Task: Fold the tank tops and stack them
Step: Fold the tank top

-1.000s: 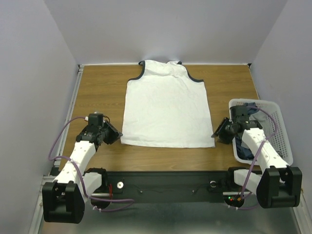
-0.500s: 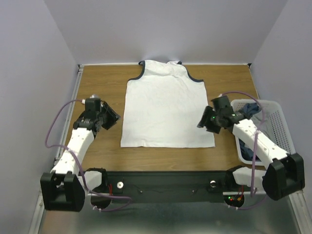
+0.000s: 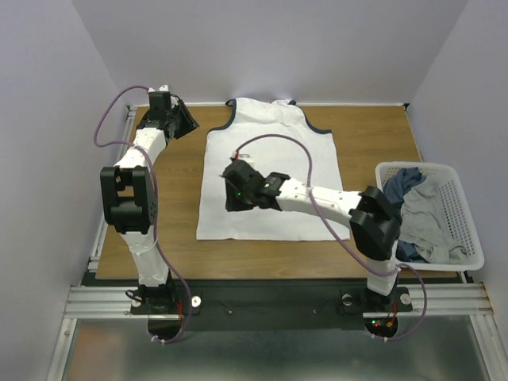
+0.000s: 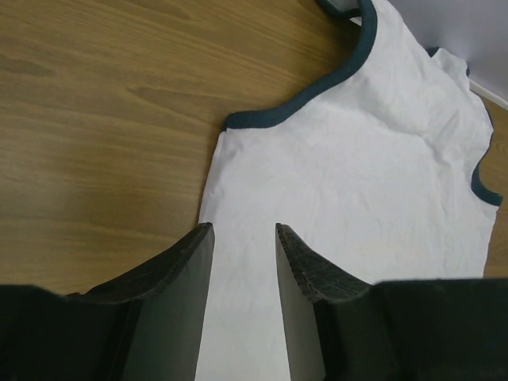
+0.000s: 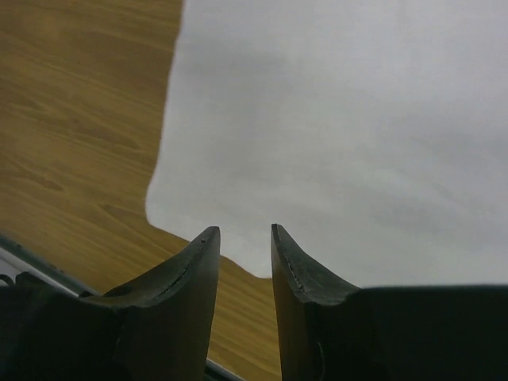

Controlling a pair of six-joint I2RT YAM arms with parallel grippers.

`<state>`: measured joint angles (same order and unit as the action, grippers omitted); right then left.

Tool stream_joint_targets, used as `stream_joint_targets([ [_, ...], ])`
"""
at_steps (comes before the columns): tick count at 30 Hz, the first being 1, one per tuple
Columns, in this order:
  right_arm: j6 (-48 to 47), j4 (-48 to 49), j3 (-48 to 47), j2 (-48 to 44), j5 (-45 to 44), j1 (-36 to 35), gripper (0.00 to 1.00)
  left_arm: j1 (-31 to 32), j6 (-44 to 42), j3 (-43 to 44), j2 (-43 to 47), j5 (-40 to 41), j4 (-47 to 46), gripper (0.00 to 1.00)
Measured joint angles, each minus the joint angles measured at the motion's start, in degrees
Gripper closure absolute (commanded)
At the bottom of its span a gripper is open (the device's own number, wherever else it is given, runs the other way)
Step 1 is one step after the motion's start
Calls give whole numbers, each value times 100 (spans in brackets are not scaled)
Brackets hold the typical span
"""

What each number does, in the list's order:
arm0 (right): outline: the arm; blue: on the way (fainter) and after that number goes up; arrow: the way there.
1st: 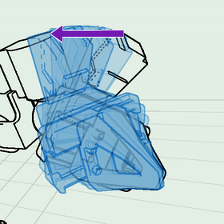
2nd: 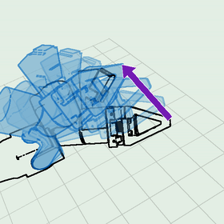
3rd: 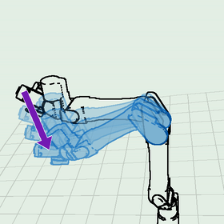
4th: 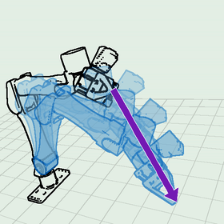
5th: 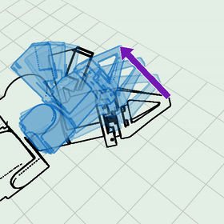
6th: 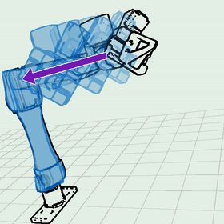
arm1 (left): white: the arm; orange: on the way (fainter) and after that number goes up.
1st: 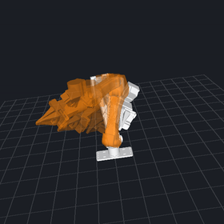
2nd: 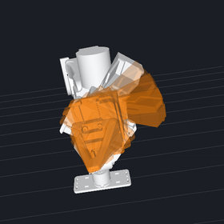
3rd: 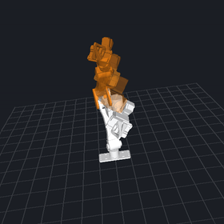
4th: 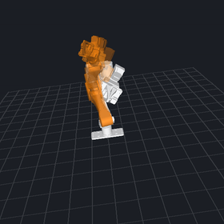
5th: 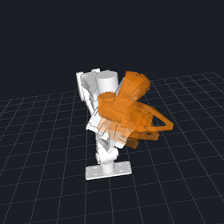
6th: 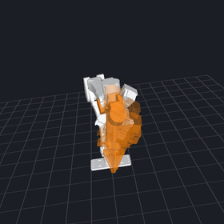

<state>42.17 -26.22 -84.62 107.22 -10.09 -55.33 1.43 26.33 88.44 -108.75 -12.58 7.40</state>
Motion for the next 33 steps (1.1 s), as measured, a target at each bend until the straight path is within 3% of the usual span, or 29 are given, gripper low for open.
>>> stream_joint_targets([
  [10,-138,81,-1582,1888,-195,-1246,64,-627,-229,210,-245,-81,273,52],
  [26,-350,-221,-2789,2796,-1176,-1567,64,-704,-138,-81,-131,-424,103,53],
  [33,-363,-291,-2833,2946,-1416,-1742,66,-704,-120,-81,-125,-492,90,54],
])
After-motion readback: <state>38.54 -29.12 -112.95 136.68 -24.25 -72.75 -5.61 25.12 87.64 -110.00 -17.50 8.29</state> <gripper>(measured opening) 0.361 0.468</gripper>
